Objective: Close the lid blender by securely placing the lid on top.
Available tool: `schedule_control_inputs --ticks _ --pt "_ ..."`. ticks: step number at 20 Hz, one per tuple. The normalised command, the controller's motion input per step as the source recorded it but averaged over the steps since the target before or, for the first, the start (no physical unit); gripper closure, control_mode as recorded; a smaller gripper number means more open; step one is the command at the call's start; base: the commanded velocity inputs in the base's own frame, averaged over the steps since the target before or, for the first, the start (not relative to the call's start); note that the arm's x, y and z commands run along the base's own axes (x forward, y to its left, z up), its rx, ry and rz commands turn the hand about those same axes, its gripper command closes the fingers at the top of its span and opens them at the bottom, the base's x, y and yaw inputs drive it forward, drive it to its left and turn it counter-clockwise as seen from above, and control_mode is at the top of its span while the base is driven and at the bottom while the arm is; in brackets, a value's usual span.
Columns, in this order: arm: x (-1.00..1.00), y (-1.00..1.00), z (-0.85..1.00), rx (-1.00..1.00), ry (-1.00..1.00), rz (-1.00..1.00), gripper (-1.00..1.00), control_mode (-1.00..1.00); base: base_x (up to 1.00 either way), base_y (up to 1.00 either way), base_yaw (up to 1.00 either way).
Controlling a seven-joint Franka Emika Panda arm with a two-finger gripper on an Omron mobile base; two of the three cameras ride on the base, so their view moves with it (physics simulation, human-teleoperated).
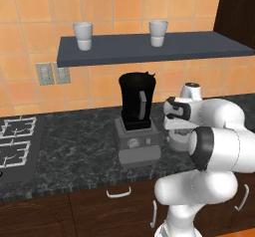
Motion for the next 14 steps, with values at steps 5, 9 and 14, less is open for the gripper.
schedule_control_inputs --ticks 5,9,14 --pt "-0.38 0.00 1.00 0.00 -0.19 0.00 1.00 -1.00 0.00 0.00 0.00" --pt "-0.42 0.01 1.00 0.00 -0.18 0.00 1.00 -1.00 0.00 0.00 0.00" --pt "-0.24 0.18 1.00 0.00 -0.16 0.00 1.00 -1.00 0.00 0.00 0.00"
